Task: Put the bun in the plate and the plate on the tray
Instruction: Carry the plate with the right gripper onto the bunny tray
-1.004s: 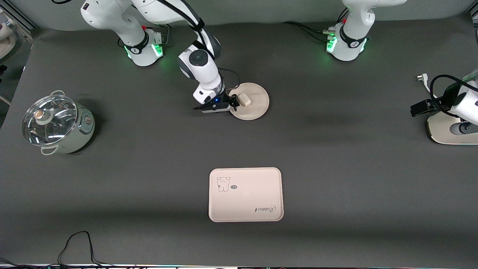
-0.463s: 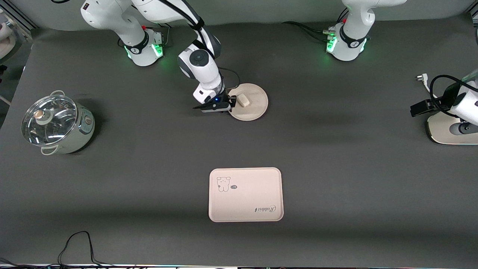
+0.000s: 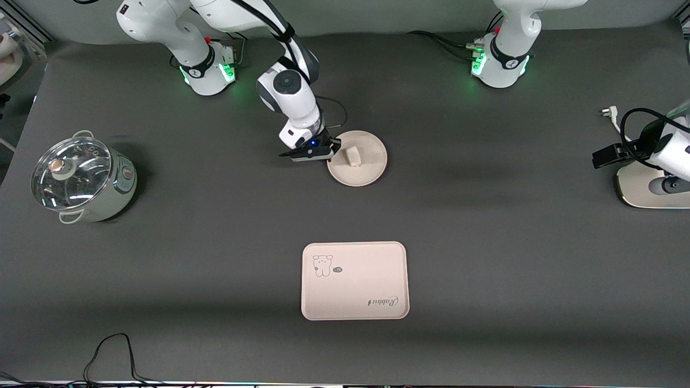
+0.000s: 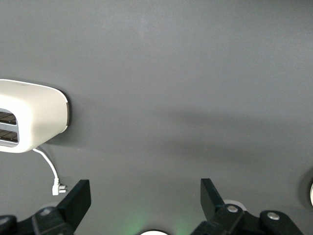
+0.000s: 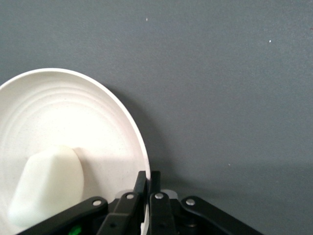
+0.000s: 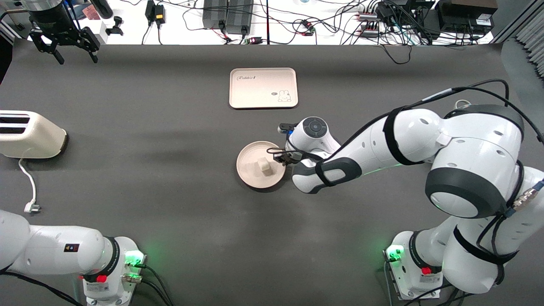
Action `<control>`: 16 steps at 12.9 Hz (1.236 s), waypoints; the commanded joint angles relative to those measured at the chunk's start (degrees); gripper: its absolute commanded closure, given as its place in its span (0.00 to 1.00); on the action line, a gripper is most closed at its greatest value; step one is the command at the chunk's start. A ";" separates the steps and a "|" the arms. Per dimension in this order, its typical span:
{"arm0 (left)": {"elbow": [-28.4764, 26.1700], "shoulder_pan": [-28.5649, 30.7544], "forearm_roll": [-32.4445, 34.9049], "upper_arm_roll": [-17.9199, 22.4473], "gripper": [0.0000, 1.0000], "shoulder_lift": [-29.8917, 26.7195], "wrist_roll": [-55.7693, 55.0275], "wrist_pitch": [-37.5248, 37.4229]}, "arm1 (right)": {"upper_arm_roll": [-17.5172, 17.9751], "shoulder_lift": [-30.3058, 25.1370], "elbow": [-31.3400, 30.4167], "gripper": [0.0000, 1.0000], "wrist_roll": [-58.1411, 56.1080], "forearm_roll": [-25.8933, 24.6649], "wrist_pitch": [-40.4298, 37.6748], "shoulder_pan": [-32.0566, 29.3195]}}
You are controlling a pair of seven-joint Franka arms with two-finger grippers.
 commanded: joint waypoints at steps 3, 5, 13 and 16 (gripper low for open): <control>1.42 -0.56 -0.04 0.22 0.00 0.63 0.89 -1.45 | -0.26 -6.56 0.12 0.99 -1.01 1.01 -6.07 -1.44; 1.42 -0.48 -0.04 0.22 0.00 0.63 0.89 -1.45 | -0.34 -10.60 0.30 1.00 -2.42 1.09 -8.19 -2.50; 1.24 -0.65 -0.04 0.22 0.00 0.63 0.89 -1.45 | -0.87 -14.85 6.70 1.00 -20.79 18.41 -17.60 -6.45; 1.25 -0.83 -0.13 0.22 0.00 0.63 0.89 -1.36 | -0.96 -7.49 16.43 1.00 -22.81 18.32 -19.44 -11.18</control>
